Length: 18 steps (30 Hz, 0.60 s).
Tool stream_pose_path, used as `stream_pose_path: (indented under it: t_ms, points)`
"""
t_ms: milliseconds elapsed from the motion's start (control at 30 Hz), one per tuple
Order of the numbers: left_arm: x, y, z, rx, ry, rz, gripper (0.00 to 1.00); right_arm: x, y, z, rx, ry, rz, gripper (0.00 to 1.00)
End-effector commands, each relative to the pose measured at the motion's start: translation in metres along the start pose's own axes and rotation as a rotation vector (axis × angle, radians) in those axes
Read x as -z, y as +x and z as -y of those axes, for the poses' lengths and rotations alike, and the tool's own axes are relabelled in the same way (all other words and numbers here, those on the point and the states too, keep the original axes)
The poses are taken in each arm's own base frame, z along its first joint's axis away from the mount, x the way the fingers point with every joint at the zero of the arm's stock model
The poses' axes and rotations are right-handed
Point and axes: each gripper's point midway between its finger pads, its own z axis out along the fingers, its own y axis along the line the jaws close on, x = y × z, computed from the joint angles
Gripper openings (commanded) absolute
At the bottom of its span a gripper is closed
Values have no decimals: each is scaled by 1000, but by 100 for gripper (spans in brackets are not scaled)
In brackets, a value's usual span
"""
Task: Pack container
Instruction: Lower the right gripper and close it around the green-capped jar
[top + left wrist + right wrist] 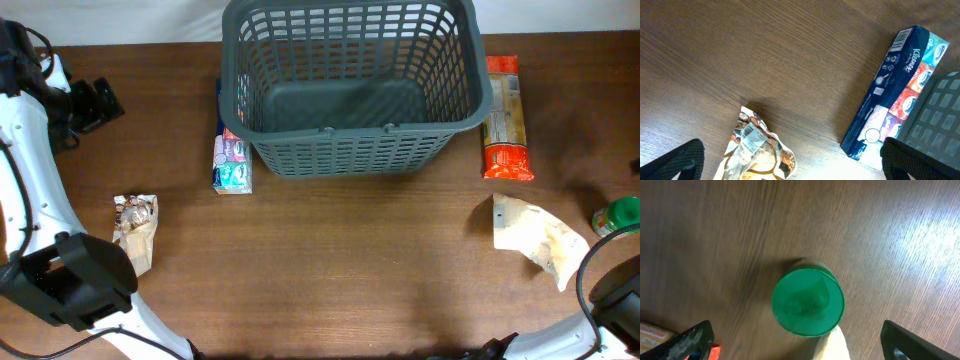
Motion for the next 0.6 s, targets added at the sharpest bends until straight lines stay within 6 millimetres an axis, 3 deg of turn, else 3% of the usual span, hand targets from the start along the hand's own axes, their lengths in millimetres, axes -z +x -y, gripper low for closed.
stream_pose_path:
  t_ms: [0, 567]
  points:
    - [-4, -1, -3, -14, -11, -6, 99, 5, -9, 1, -51, 36, 23, 99]
    - [-4, -1, -2, -14, -11, -6, 99, -30, 4, 7, -83, 134, -126, 99]
